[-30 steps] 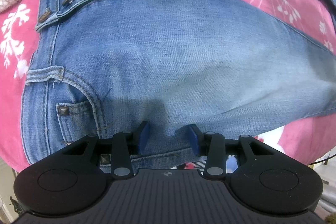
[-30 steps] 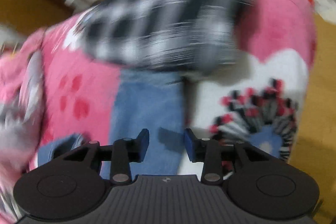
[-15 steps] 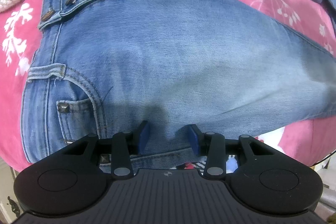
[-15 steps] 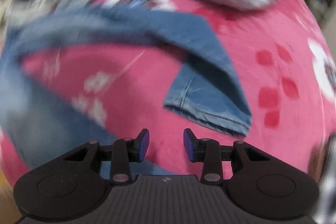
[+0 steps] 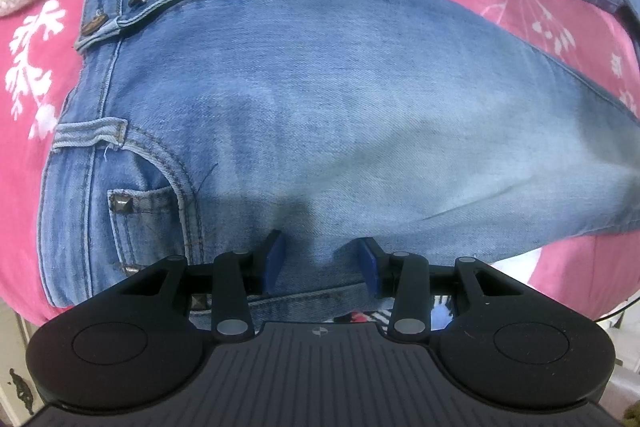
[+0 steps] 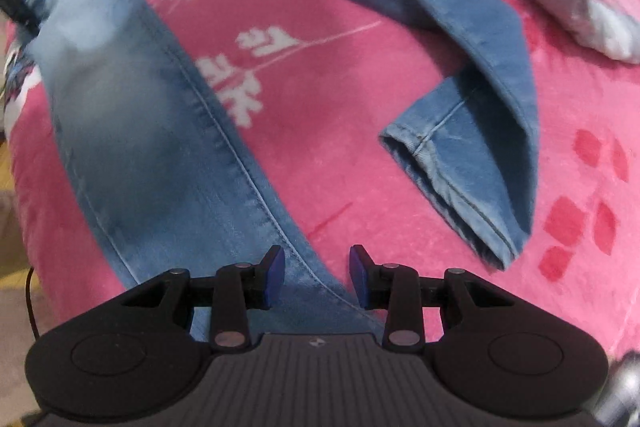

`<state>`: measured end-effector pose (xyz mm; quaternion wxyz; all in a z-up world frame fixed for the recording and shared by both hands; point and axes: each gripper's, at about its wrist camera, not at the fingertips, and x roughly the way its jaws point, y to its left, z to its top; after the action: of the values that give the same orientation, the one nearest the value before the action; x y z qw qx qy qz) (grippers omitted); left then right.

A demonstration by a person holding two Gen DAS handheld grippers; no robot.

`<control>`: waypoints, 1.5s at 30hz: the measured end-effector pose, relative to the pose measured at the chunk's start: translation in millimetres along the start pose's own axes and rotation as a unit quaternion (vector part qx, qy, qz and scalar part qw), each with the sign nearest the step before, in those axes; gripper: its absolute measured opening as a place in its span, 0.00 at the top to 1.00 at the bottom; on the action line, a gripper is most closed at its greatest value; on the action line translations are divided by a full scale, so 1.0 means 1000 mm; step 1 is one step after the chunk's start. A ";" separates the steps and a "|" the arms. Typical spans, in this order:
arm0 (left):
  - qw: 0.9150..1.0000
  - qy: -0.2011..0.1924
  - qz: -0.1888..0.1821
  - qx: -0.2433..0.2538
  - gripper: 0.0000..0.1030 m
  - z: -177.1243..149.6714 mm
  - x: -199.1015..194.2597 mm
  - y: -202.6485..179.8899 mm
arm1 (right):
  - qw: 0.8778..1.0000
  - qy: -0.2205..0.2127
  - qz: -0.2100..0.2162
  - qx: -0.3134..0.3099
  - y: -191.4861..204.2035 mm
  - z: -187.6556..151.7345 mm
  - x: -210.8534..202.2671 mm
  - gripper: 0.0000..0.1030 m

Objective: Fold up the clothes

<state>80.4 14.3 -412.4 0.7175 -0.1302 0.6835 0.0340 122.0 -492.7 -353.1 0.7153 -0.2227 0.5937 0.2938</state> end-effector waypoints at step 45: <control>1.000 0.004 0.009 0.013 0.60 0.001 -0.005 0.010 | 0.944 -0.085 -0.183 0.262 -0.054 -0.075 -0.036 0.99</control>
<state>78.9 24.7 -408.6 0.7158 -0.1148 0.6881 0.0305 100.6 -587.5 -334.1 0.8378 -0.1065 0.5355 0.0095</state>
